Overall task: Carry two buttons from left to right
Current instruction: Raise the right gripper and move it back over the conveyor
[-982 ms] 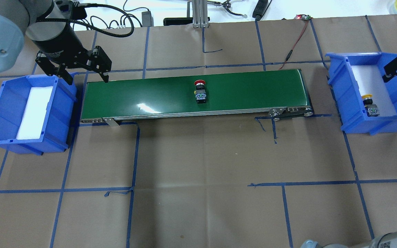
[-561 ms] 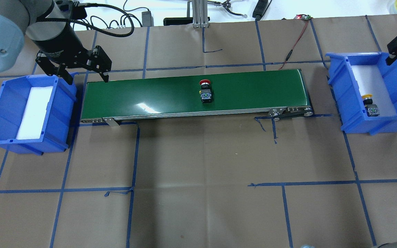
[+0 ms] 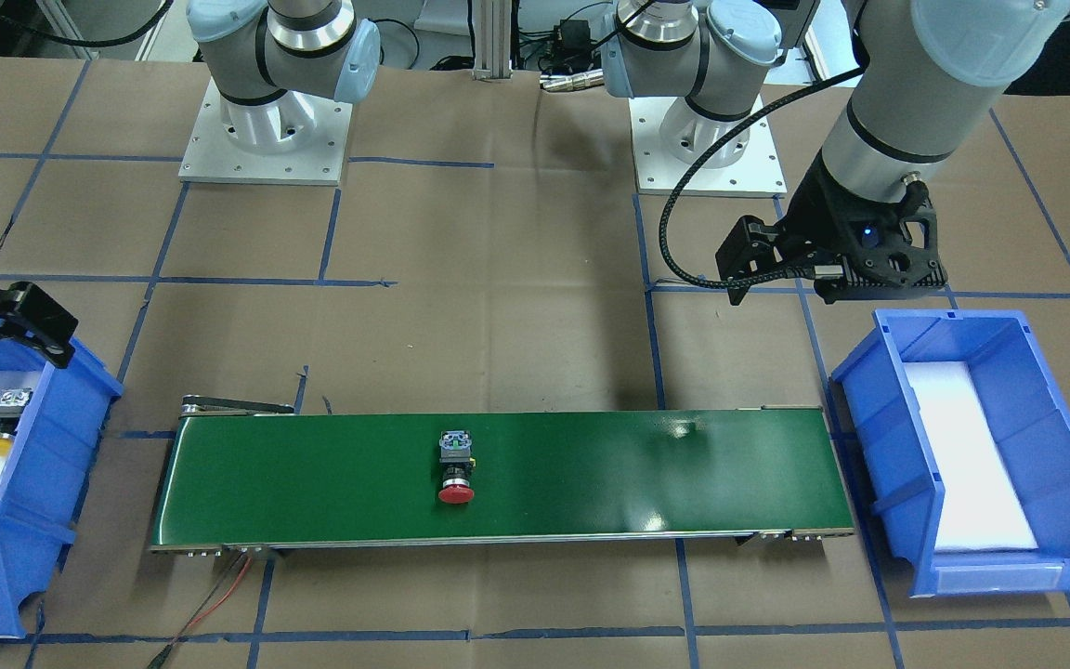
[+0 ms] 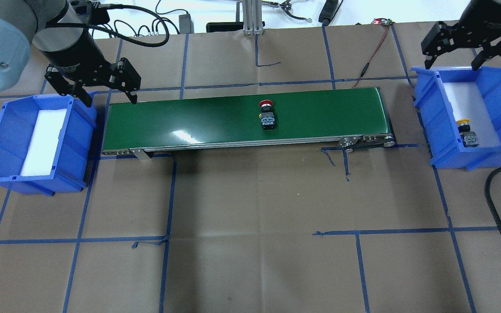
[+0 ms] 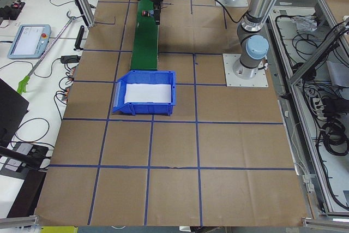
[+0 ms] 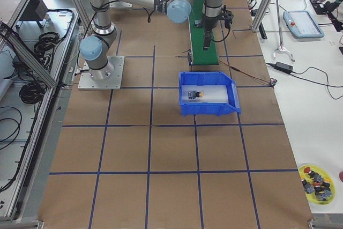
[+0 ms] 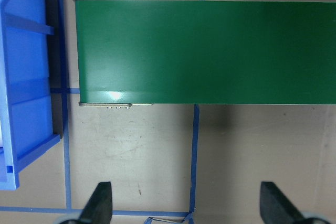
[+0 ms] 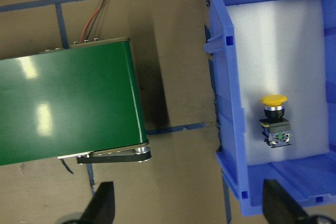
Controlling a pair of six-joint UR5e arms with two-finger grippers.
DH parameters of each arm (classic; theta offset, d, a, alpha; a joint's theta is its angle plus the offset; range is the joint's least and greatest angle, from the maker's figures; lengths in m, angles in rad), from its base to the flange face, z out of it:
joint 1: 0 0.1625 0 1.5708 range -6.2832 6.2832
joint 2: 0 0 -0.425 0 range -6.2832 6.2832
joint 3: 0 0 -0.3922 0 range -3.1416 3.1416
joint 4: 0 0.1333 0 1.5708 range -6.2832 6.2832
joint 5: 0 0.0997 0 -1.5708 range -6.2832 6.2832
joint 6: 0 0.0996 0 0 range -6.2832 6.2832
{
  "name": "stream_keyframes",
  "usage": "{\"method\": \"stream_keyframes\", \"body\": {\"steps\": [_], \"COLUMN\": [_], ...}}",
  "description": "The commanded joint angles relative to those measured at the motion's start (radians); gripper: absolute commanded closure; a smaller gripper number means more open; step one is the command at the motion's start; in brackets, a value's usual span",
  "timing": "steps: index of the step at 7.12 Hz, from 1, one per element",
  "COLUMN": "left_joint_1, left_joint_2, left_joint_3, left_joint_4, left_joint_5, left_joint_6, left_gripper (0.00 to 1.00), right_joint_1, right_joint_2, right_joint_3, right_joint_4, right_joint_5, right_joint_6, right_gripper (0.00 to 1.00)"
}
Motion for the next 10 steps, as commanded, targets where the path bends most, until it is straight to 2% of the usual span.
{"method": "stream_keyframes", "body": {"steps": [1, 3, 6, 8, 10], "left_joint_1": [0.000, 0.000, 0.000, 0.000, 0.000], "left_joint_2": [0.000, -0.001, -0.001, 0.000, 0.000], "left_joint_3": [0.000, 0.000, 0.000, 0.000, 0.000], "left_joint_4": [0.000, 0.000, 0.000, 0.000, -0.002], "left_joint_5": [0.000, 0.000, 0.000, 0.000, 0.000], "left_joint_6": [0.000, 0.002, 0.002, 0.000, 0.002], "left_gripper": [0.01, 0.01, 0.01, 0.01, 0.01], "right_joint_1": [0.112, 0.157, 0.158, 0.158, 0.160], "right_joint_2": [-0.015, -0.021, -0.017, -0.003, 0.014], "right_joint_3": [0.005, 0.015, 0.073, 0.136, 0.233], "right_joint_4": [-0.004, -0.005, -0.047, -0.158, -0.362], "right_joint_5": [0.000, 0.004, 0.014, 0.015, 0.021], "right_joint_6": [0.112, 0.167, 0.180, 0.181, 0.181], "right_gripper": [0.01, 0.01, 0.01, 0.01, 0.01]}}
